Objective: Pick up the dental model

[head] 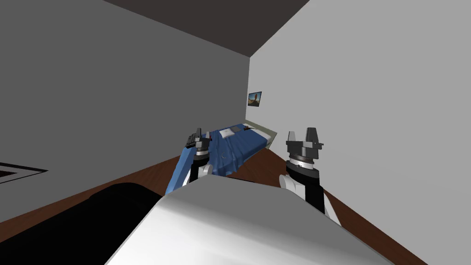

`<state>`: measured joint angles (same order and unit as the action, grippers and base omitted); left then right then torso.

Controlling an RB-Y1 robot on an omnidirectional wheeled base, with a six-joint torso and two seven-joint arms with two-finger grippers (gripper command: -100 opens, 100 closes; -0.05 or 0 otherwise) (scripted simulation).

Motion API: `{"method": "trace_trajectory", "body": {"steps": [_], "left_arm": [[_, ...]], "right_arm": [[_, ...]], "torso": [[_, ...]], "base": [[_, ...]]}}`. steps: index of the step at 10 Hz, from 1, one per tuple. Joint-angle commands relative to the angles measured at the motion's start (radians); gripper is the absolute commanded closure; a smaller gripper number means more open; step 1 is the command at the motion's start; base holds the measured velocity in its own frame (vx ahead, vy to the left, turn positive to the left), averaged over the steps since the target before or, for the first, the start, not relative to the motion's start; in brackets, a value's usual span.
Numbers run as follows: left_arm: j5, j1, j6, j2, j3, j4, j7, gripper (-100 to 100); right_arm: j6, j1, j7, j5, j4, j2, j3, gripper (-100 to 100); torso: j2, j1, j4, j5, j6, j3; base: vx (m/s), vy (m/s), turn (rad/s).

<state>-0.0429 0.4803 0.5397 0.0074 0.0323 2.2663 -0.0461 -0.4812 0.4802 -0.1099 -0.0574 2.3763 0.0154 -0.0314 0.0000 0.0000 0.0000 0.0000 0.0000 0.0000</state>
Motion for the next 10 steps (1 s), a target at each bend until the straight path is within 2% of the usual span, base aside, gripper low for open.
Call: {"method": "trace_trajectory", "body": {"steps": [1, 3, 5, 7, 8, 10], "left_arm": [[-0.005, -0.001, -0.012, 0.032, -0.009, -0.020, 0.000, -100], [-0.011, -0.004, -0.032, 0.062, -0.022, -0.051, 0.001, -100], [-0.024, -0.010, -0.078, 0.101, -0.047, -0.122, 0.004, -100], [-0.033, -0.016, -0.119, 0.121, -0.066, -0.176, 0.007, -100], [-0.033, -0.016, -0.119, 0.121, -0.066, -0.184, 0.007, -100], [-0.042, -0.023, -0.168, 0.138, -0.086, -0.249, 0.011, -100]], "right_arm": [[0.000, 0.000, 0.000, 0.000, 0.000, 0.000, 0.000, 0], [0.000, 0.000, 0.000, 0.000, 0.000, 0.000, 0.000, 0], [0.000, 0.000, 0.000, 0.000, 0.000, 0.000, 0.000, 0], [0.000, 0.000, 0.000, 0.000, 0.000, 0.000, 0.000, 0], [0.000, 0.000, 0.000, 0.000, 0.000, 0.000, 0.000, 0], [0.000, 0.000, 0.000, 0.000, 0.000, 0.000, 0.000, 0]], "torso": [[0.000, 0.000, 0.000, 0.000, 0.000, 0.000], [-0.003, 0.003, -0.001, 0.001, 0.000, -0.002], [-0.006, 0.006, -0.001, 0.001, 0.000, -0.003], [-0.008, 0.007, -0.002, 0.002, 0.000, -0.004], [-0.006, 0.007, -0.002, 0.002, 0.000, -0.004], [-0.004, 0.004, -0.001, 0.001, 0.000, -0.002]], "base": [[0.031, 0.024, 0.060], [0.051, 0.047, 0.051], [0.115, 0.095, 0.083], [0.092, 0.093, 0.056], [0.054, 0.059, 0.018], [0.072, 0.045, 0.046]]}}
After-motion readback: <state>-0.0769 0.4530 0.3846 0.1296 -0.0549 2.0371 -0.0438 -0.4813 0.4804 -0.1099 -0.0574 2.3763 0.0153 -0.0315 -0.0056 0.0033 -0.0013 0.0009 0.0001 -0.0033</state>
